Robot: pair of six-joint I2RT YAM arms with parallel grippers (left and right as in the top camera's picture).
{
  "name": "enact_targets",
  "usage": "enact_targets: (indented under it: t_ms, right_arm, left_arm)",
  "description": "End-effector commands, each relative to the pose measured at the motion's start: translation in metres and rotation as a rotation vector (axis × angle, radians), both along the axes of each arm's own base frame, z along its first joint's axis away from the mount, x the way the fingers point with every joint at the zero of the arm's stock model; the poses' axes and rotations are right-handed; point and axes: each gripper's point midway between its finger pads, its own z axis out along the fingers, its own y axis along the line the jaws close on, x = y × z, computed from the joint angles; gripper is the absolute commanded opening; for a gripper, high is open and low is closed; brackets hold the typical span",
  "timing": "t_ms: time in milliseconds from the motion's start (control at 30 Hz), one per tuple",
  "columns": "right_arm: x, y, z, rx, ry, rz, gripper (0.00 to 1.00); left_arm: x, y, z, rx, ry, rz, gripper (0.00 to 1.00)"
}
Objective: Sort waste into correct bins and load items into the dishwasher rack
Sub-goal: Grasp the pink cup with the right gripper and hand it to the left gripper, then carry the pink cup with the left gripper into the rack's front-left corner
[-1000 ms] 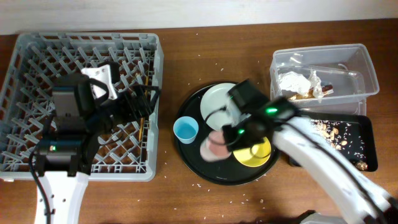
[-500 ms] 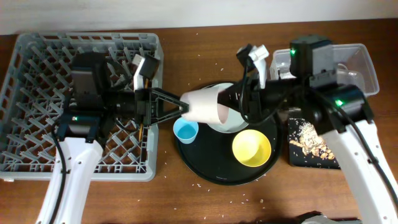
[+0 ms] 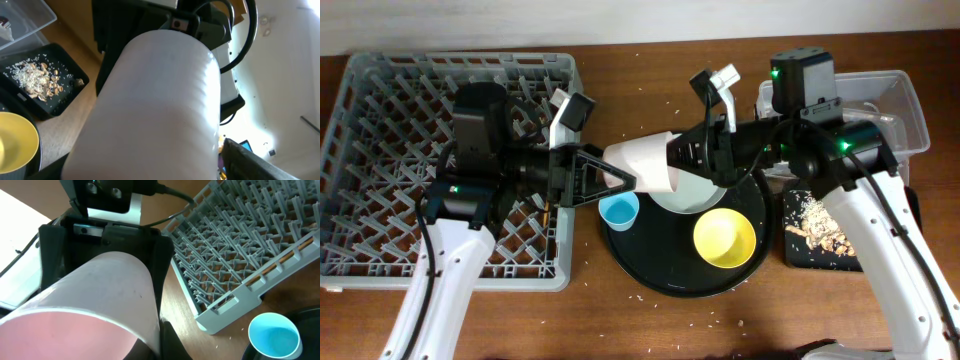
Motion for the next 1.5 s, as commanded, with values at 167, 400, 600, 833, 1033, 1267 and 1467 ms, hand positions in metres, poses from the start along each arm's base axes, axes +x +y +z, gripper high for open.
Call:
enact_targets:
  t_ms: [167,400,600,833,1033,1267,1467]
  right_arm:
    - [0.004,0.001,-0.003,-0.02,-0.007,-0.011,0.11]
    - [0.014,-0.035,0.006,-0.177,-0.081,-0.294,0.69]
    - [-0.006,-0.092,-0.037,-0.456,0.09,-0.536,0.72]
    - [-0.003,-0.096,-0.059,-0.527,0.158,-0.531,0.73]
    - [-0.003,-0.096,-0.063,-0.536,0.174,-0.528,0.73]
    - [-0.006,-0.097,-0.065,-0.545,0.19,-0.523,0.73]
    - [-0.006,-0.097,-0.065,-0.545,0.19,-0.523,0.74]
  left_arm:
    - [-0.004,-0.001,0.013,-0.022,-0.092,-0.019,0.63]
    - [0.05,0.012,-0.009,0.107,-0.07,0.29,0.5]
    - [0.096,0.183,-0.138,0.741,0.375,1.089,0.49]
    - [0.021,0.357,-0.176,1.036,0.783,1.634,0.44]
    - [-0.014,0.404,-0.186,1.107,0.968,1.833,0.44]
    - [-0.002,0.392,-0.245,1.11,1.178,1.615,0.44]
    - [0.006,0.383,-0.27,1.087,1.242,1.501,0.44]
